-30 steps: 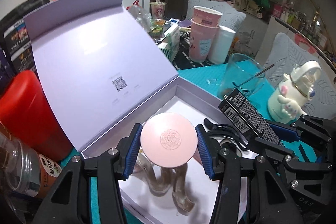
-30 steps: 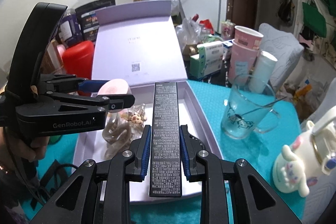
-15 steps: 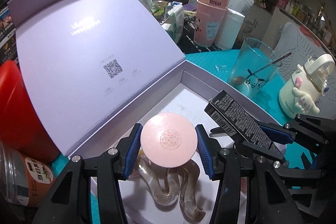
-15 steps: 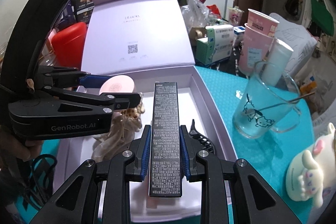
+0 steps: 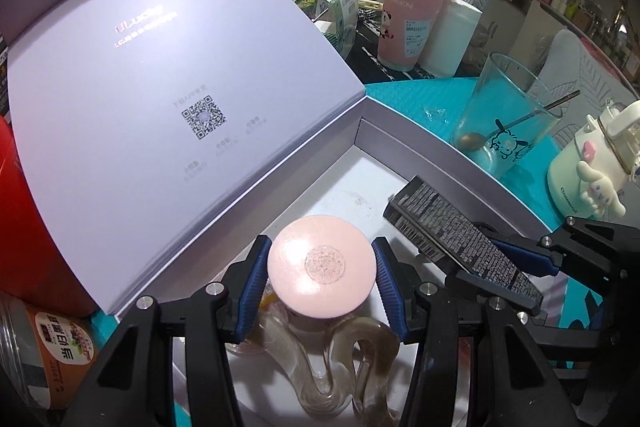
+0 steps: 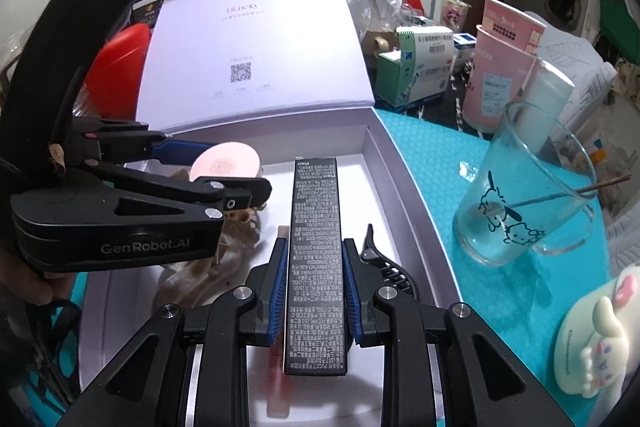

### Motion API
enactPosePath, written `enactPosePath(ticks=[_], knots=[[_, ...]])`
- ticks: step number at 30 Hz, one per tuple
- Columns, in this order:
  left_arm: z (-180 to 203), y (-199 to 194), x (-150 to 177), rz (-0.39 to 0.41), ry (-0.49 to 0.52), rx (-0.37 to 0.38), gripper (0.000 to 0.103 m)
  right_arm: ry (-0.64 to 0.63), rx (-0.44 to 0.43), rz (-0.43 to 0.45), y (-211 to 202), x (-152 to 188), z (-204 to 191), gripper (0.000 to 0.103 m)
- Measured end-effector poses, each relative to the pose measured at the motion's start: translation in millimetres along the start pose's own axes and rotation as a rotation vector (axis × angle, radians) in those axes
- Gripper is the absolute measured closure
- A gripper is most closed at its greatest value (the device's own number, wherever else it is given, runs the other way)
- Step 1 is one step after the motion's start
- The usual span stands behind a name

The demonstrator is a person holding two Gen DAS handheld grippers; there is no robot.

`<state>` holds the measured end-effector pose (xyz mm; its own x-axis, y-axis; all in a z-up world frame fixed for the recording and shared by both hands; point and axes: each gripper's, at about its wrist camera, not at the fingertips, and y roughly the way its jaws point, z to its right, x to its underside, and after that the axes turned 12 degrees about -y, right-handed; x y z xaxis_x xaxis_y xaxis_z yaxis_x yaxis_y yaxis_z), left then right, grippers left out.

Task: Organize rigid objects
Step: 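Carry the pink compact and black box over the white box with both tools, then open both tools to release the pink compact and black box into the box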

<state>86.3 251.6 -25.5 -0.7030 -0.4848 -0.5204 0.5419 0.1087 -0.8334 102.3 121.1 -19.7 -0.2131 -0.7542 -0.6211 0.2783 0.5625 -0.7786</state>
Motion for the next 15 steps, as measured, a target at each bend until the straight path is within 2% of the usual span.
enactPosePath(ticks=[15], knots=[[12.3,-2.2,4.3,0.005,0.043,-0.059,0.052,0.012,0.023,-0.028,7.9,3.2,3.9,0.077]])
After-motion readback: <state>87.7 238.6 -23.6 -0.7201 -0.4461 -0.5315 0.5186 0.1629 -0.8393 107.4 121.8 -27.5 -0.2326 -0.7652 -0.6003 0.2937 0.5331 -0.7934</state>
